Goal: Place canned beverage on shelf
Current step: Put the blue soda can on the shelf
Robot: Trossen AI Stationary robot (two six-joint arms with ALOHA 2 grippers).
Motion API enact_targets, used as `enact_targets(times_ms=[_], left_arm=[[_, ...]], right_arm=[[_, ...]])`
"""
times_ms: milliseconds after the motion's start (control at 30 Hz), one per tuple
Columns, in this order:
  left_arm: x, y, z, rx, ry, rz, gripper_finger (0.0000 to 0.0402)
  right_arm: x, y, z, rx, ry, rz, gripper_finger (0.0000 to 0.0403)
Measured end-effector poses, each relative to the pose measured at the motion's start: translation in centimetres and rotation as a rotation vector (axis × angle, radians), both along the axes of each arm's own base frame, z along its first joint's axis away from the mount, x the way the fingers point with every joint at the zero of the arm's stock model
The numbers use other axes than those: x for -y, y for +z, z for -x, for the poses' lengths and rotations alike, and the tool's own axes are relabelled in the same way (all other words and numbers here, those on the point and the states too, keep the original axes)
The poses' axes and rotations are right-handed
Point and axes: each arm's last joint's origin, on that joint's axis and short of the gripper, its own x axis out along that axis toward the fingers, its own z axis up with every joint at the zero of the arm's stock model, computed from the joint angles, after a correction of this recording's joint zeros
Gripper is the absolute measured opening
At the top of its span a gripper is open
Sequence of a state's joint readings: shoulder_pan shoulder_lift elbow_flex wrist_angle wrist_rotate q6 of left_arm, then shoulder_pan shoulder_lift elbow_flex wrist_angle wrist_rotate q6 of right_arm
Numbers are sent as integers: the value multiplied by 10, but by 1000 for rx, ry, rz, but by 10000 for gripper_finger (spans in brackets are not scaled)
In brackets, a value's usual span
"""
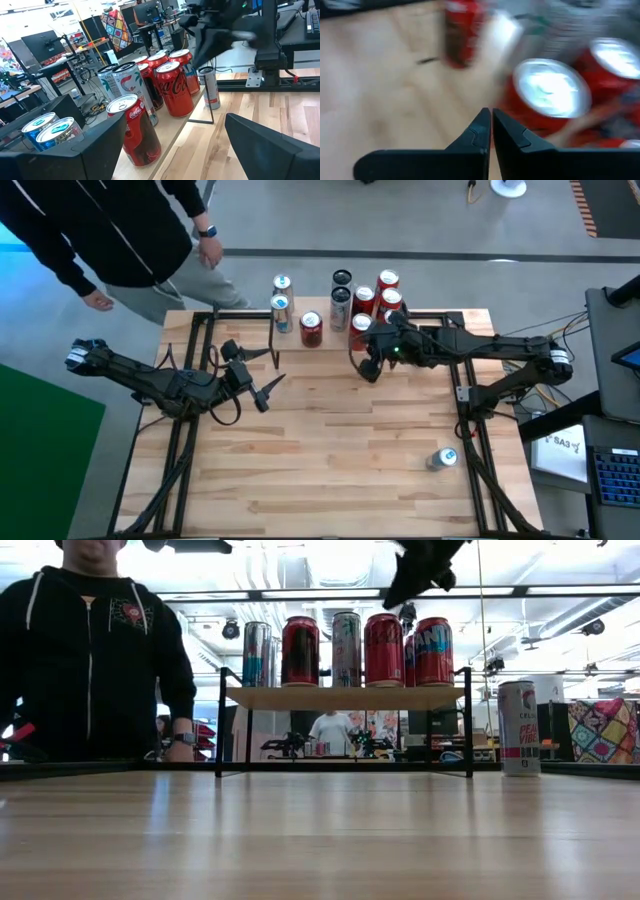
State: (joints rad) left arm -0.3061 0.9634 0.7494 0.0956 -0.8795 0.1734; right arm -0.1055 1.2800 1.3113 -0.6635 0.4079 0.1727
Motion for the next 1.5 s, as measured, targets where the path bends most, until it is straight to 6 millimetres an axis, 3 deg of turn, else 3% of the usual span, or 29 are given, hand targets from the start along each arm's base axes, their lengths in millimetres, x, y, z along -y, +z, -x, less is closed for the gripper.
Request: enact_targets(times_ms=[133, 433, 1500], left_arm=[[0, 0, 0, -1, 0, 0, 325], [0, 0, 0, 1, 0, 2, 325], [0, 0, 0, 1, 1, 3, 325]], right_arm=[[-3, 1, -7, 43, 82, -64, 9], [5, -21, -26, -41, -68, 54, 9], [23, -21, -14, -120, -196, 157, 9]])
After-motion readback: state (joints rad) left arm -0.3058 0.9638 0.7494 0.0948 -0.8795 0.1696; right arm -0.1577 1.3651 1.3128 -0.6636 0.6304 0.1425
